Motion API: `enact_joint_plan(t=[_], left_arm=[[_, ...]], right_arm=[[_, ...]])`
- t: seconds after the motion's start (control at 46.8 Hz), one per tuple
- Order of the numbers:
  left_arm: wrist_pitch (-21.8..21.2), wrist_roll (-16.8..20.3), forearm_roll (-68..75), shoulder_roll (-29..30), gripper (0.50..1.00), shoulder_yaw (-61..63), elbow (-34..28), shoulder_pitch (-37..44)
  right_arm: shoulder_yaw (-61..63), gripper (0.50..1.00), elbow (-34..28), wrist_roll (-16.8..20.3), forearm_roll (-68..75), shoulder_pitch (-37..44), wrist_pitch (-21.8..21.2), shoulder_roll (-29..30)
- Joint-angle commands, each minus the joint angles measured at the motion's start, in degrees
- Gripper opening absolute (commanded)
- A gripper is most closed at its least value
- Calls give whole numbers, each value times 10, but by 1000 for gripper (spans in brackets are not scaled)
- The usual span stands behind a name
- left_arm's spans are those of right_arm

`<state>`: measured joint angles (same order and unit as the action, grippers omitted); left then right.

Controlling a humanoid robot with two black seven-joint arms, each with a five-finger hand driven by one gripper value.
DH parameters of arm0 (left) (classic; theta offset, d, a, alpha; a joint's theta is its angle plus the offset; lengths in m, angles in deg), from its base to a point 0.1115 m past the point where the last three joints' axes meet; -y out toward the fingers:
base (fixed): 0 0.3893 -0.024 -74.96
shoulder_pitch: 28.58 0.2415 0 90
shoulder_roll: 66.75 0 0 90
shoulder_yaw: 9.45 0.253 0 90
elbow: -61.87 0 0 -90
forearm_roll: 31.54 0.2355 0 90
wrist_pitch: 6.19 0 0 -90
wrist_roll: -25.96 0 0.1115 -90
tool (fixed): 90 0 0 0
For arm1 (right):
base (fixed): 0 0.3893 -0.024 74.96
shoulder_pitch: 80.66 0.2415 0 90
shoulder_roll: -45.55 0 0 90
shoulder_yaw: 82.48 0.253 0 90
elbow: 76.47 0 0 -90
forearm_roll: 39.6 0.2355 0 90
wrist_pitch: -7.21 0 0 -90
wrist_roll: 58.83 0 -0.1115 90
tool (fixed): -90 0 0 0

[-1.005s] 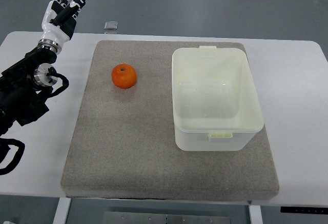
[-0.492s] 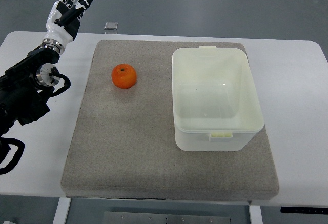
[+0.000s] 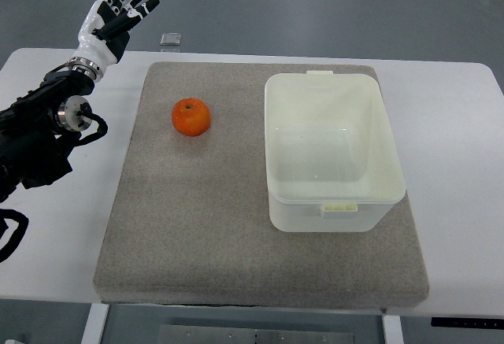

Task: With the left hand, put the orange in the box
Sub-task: 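Swing the left hand over the mat toward the orange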

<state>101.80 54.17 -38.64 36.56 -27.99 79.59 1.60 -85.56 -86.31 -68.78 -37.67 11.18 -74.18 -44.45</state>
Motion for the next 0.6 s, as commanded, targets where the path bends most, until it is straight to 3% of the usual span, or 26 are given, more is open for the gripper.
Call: enact_joint_plan(t=[0.0,0.128,0.385,0.577], left_arm=[[-19,-1,23,29,992,2,48,-10],[-66,-14,62,66,992,44,117,-26],[-65,-18,71,171,992,203,260,-92],[-54,-17,139,189,990,357,291,-177]], right_arm=[[0,926,0,0,0,0,0,0],[0,926,0,0,0,0,0,0],[0,926,0,0,0,0,0,0],[0,926,0,0,0,1,-1,0]])
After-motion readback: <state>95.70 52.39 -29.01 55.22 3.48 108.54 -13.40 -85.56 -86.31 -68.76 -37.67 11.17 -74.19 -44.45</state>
